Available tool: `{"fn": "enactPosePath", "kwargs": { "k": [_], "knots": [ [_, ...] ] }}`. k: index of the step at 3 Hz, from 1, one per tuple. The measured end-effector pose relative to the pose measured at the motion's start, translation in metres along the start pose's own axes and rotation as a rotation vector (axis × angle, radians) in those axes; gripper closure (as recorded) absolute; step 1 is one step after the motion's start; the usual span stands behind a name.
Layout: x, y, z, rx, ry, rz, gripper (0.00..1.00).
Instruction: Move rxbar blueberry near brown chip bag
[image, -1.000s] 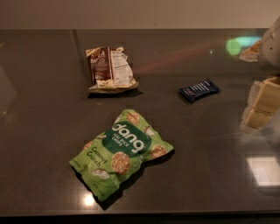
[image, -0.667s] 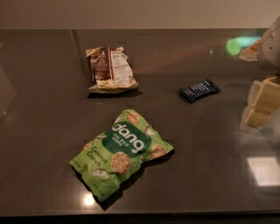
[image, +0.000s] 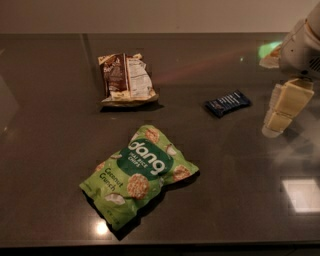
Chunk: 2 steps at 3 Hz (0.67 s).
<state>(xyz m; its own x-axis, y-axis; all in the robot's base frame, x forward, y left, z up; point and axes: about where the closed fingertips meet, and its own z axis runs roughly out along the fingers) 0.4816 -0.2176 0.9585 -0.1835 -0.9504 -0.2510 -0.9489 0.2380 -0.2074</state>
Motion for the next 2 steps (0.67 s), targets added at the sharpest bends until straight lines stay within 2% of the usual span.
{"fn": "enactPosePath", "kwargs": {
  "k": [1, 2],
  "knots": [
    [-0.001, -0.029, 0.023, -0.039, -0.039, -0.034, 0.0],
    [0.003, -0.056, 0.053, -0.082, -0.043, -0.074, 0.0]
  ]
}}
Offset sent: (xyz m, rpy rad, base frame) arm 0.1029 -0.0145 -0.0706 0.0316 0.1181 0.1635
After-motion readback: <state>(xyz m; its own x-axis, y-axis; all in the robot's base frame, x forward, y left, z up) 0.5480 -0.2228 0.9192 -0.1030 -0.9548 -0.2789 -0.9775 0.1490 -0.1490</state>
